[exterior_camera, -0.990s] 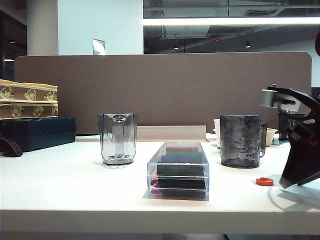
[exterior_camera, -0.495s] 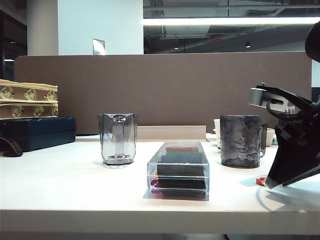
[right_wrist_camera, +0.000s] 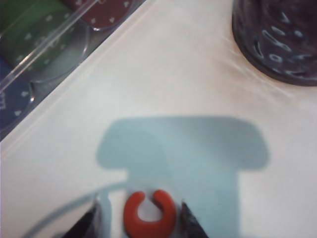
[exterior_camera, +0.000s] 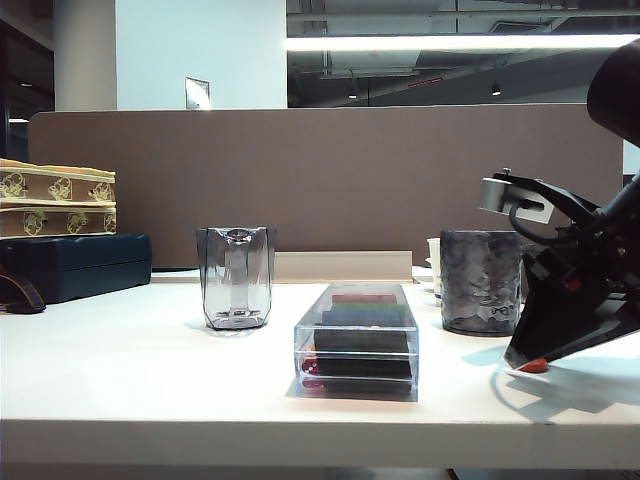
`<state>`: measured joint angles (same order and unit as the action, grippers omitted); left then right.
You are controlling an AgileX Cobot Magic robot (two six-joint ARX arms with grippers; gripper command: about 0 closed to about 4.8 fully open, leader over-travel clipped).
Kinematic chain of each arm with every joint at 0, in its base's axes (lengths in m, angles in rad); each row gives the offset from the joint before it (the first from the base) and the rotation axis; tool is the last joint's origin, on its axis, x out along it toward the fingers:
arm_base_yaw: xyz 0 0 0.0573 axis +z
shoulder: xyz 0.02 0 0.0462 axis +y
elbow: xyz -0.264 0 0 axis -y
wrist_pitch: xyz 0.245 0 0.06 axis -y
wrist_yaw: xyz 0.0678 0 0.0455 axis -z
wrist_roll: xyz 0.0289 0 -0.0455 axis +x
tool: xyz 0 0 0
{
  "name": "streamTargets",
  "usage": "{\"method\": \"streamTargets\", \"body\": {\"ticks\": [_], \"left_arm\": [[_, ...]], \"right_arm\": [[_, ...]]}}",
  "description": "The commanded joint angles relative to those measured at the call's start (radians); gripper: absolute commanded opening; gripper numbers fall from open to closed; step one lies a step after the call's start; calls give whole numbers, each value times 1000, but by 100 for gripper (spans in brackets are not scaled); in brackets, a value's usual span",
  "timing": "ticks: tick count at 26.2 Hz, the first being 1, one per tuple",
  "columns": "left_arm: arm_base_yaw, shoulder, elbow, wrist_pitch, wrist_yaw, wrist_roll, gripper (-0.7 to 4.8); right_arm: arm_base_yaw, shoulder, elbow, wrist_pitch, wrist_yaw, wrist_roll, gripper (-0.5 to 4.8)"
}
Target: Pick up the letter "c" and put it in the paper cup.
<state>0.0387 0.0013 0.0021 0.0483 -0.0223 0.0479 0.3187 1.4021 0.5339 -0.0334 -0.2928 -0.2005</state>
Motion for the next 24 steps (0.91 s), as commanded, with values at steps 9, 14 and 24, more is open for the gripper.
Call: {"method": "streamTargets", "body": {"ticks": [9,14,24], "left_arm": [[0,0,4,12,0,-3,-6],[0,0,4,12,0,-3,-6],[0,0,4,12,0,-3,-6]], "right_arm": [[1,5,-6,-25,32,2,201],[1,13,-6,-24,44,2,202],[1,37,-7,-24,54,2,201]]}}
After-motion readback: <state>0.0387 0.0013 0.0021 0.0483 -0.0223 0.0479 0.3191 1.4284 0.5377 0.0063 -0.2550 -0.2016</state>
